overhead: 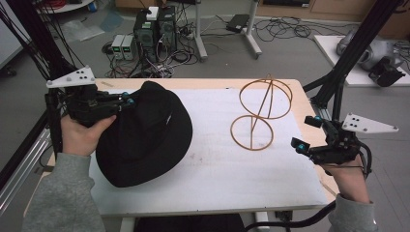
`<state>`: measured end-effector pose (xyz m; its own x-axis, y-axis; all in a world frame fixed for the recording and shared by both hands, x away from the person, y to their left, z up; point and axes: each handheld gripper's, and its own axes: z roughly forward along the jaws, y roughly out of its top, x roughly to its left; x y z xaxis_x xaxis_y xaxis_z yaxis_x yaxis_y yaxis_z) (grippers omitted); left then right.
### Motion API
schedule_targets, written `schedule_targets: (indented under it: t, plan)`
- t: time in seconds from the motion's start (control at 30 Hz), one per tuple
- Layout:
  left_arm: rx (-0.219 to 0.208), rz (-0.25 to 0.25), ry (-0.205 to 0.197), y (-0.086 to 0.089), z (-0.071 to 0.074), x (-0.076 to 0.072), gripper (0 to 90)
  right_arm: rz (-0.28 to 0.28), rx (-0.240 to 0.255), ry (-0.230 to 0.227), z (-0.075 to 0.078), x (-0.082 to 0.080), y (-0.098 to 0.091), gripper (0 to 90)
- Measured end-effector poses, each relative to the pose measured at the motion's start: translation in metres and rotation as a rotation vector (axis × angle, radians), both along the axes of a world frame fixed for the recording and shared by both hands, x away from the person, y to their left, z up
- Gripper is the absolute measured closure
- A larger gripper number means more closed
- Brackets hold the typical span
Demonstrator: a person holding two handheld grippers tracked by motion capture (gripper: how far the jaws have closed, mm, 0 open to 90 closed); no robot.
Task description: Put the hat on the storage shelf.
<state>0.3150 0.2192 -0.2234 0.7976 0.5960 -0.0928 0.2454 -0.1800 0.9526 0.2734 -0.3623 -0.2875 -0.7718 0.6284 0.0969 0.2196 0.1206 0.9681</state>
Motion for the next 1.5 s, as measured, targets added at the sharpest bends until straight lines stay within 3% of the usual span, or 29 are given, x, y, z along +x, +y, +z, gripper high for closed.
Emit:
schedule_targets:
  t: [0.43,0.67,0.9,1.5]
  plan:
    - [-0.030,-0.095,-0.012,-0.028,0.026,0.005,88.0,0.012,0.005,-0.011,0.001,-0.001,-0.002,1.9]
    - [-0.014,-0.131,-0.034,-0.047,0.039,0.011,88.0,0.020,0.000,-0.020,0.003,-0.004,-0.002,1.9]
    - [-0.040,-0.173,-0.036,-0.065,0.053,0.017,88.1,0.024,-0.007,-0.011,0.002,-0.006,-0.001,1.9]
    - [-0.065,-0.213,-0.071,-0.100,0.073,0.040,88.1,0.032,-0.058,-0.006,-0.002,-0.021,0.006,1.9]
